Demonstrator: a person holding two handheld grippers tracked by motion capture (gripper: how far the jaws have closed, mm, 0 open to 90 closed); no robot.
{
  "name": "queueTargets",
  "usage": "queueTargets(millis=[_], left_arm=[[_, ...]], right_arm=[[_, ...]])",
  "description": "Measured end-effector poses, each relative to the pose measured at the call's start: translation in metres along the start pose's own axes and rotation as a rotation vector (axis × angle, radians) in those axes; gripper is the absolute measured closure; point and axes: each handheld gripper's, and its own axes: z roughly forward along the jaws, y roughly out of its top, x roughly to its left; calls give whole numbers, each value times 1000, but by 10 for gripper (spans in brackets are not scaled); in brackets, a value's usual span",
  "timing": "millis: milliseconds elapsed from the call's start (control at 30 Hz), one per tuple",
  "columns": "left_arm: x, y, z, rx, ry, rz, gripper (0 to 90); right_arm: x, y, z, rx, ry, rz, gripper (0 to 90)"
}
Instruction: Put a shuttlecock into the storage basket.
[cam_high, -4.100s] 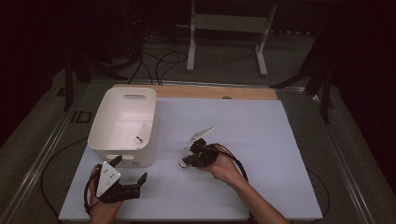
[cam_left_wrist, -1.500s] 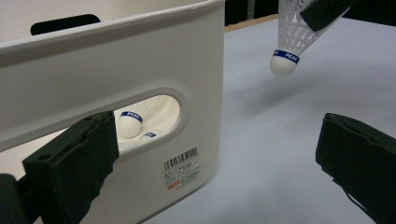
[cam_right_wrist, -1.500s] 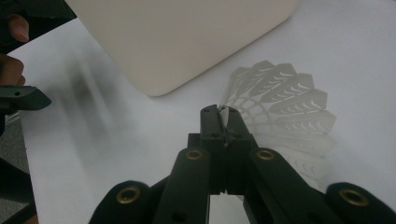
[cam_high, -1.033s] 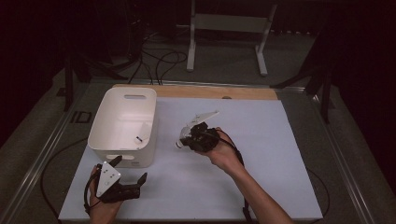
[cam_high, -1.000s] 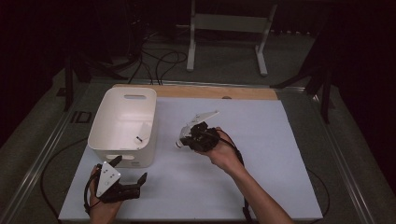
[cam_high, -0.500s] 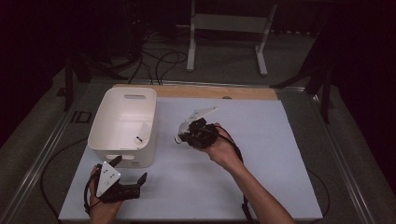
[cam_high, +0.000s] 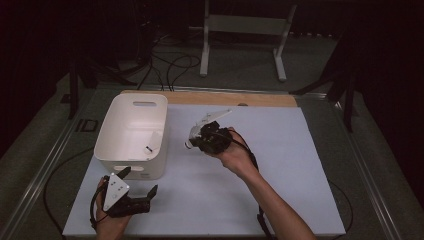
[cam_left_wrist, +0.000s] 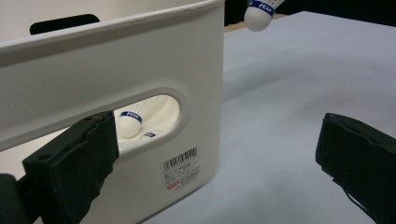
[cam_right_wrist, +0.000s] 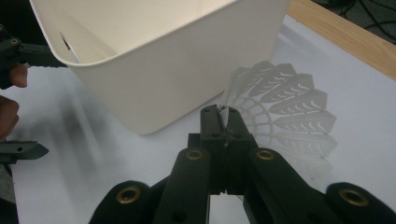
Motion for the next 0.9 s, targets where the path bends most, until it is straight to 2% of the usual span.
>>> queueTargets(millis=[900], left_arm=[[1,0,-1,1,3,2,2]], right_arm=[[-1,17,-1,-27,-9,-6,898]])
